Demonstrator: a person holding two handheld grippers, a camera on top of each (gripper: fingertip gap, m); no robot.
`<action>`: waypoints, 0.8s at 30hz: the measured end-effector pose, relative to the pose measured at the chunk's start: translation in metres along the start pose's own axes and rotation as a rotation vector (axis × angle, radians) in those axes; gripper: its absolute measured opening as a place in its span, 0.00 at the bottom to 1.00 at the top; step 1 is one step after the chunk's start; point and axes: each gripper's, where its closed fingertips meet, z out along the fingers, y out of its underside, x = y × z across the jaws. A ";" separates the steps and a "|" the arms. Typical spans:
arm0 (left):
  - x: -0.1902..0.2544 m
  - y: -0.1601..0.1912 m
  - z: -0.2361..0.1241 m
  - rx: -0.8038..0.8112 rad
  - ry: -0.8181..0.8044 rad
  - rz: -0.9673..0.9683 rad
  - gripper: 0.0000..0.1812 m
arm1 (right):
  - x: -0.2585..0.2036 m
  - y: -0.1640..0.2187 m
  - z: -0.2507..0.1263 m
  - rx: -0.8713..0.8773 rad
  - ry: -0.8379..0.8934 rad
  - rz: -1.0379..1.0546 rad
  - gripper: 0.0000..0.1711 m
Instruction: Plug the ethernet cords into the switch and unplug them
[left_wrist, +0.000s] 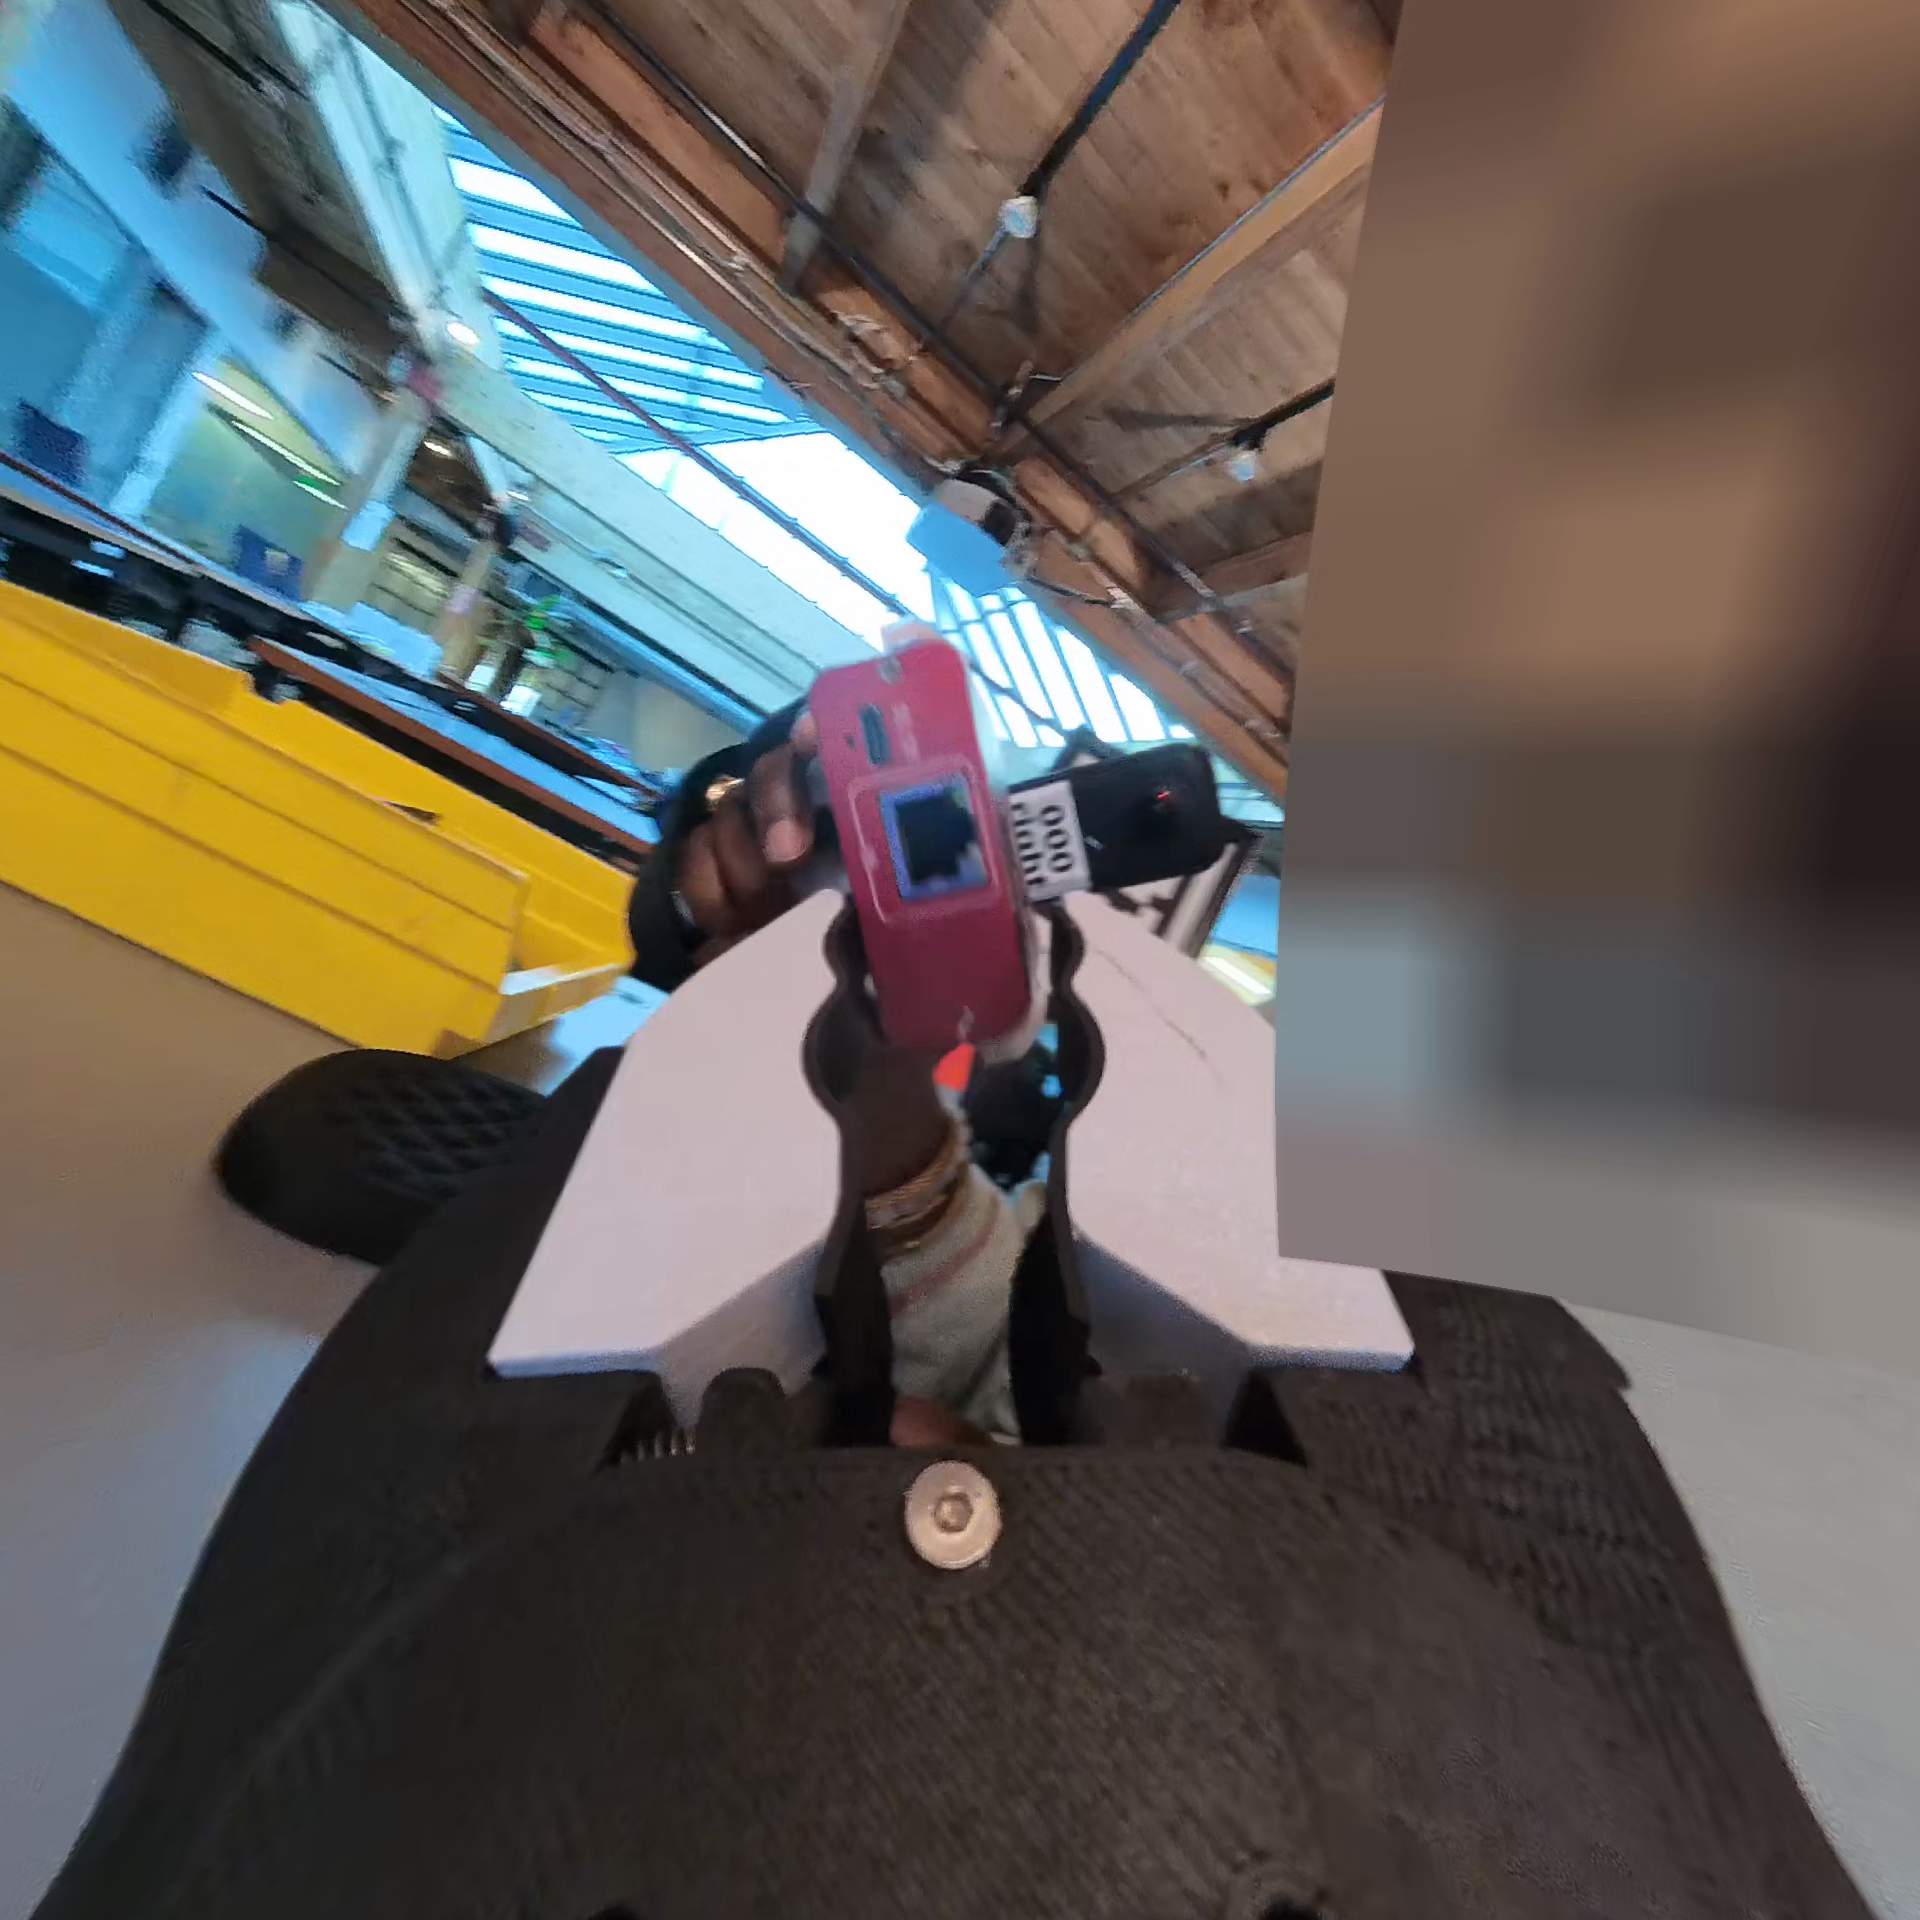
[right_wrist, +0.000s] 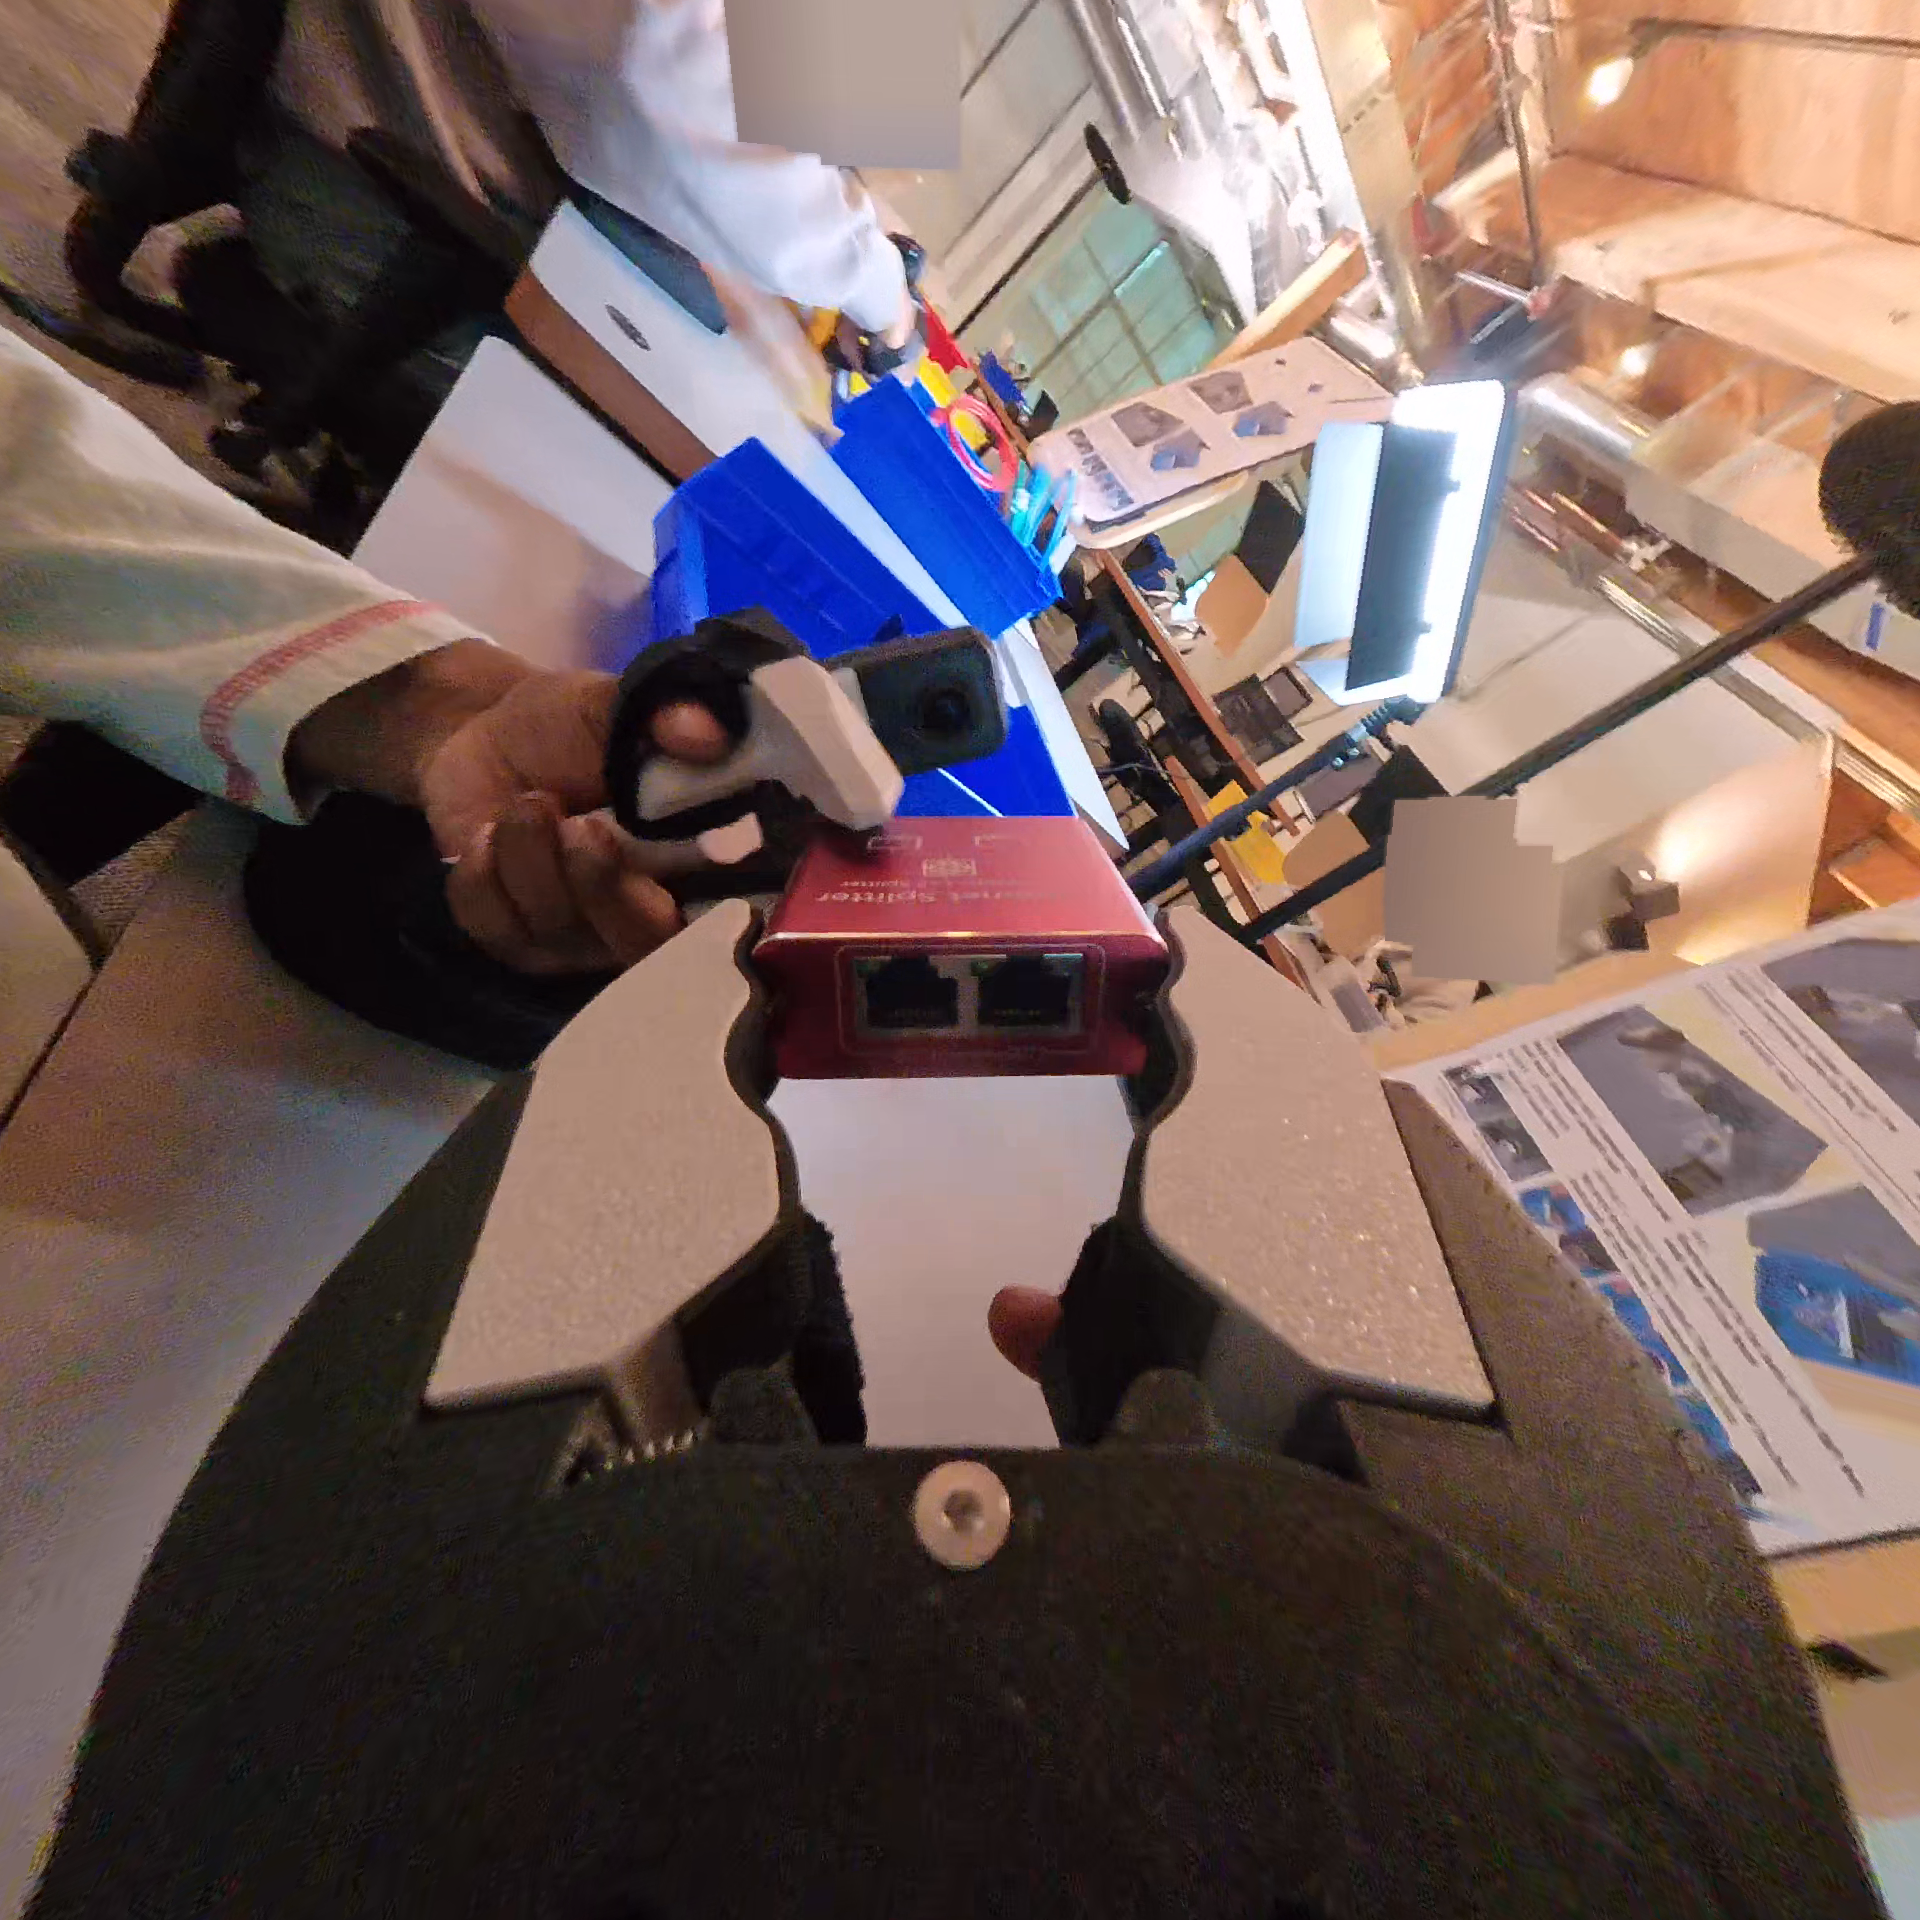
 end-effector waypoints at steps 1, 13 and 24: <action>-0.004 -0.001 -0.001 0.006 -0.042 0.037 0.22 | 0.010 0.004 -0.007 -0.017 0.036 0.018 0.41; -0.015 -0.012 -0.005 0.060 -0.157 0.158 0.24 | 0.176 0.124 -0.199 -0.632 0.744 0.406 0.41; -0.028 0.011 0.002 -0.103 -0.245 0.242 0.23 | 0.165 0.316 -0.270 -1.141 0.617 0.997 0.41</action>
